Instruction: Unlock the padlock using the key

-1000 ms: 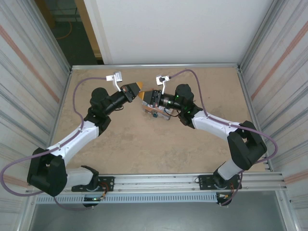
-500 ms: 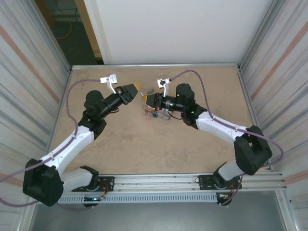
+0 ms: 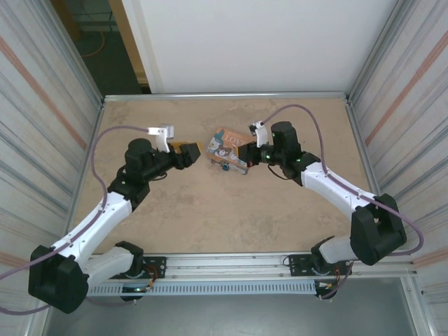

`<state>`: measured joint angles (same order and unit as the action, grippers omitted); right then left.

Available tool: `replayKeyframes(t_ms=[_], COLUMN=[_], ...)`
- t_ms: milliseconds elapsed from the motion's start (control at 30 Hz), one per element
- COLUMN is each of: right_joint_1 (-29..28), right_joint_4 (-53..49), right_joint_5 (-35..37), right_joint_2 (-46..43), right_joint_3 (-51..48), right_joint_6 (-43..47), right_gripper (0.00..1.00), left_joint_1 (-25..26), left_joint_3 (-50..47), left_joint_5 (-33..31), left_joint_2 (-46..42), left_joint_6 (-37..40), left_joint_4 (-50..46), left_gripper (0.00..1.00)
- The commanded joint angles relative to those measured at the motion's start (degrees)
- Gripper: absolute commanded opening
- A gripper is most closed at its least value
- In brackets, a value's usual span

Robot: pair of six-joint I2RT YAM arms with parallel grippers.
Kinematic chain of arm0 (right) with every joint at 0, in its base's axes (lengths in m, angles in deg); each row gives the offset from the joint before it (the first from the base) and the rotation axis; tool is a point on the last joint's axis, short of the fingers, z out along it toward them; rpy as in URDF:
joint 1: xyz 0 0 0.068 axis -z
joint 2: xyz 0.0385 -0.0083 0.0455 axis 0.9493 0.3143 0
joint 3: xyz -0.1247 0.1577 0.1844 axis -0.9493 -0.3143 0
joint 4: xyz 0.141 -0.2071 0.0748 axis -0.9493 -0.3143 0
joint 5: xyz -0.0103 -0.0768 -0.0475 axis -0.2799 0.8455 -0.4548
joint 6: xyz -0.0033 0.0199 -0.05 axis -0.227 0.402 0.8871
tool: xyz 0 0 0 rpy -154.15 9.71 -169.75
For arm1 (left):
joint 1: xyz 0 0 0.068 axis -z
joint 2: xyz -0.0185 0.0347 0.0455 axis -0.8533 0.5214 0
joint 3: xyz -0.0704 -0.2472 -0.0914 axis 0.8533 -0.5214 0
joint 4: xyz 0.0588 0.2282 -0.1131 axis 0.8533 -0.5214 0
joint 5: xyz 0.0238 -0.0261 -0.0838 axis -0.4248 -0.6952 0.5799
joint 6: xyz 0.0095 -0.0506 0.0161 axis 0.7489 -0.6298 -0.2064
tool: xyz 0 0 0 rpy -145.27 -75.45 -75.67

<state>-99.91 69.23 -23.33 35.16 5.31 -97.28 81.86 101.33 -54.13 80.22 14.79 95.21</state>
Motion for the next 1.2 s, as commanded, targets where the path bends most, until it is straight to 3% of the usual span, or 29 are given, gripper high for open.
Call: replayKeyframes(t_ms=[0, 233, 633, 1167], right_joint_1=[1.66, 4.84, 6.04, 7.4], right_joint_4=[-2.01, 7.43, 9.96, 10.55], right_joint_5=[-0.78, -2.86, -2.18, -3.5], right_joint_2=[-0.22, 4.64, 14.28, 20.22], right_joint_3=[-2.46, -5.73, -2.26, -1.36], right_joint_6=[2.08, -5.19, -9.49, -10.81], right_gripper=[0.0, 0.0, 0.0, 0.0], left_joint_1=[-0.15, -0.13, 1.55, 2.55], left_joint_3=[-2.77, -6.7, 0.51, 9.02], left_joint_5=[0.76, 3.83, 7.44, 8.6], left_joint_2=[2.11, 12.67, 30.59, 44.8], left_joint_6=[2.05, -5.55, -6.06, -8.18], left_joint_4=[-1.31, 11.92, 17.89, 21.12], left_gripper=[0.75, 0.75, 0.73, 0.7])
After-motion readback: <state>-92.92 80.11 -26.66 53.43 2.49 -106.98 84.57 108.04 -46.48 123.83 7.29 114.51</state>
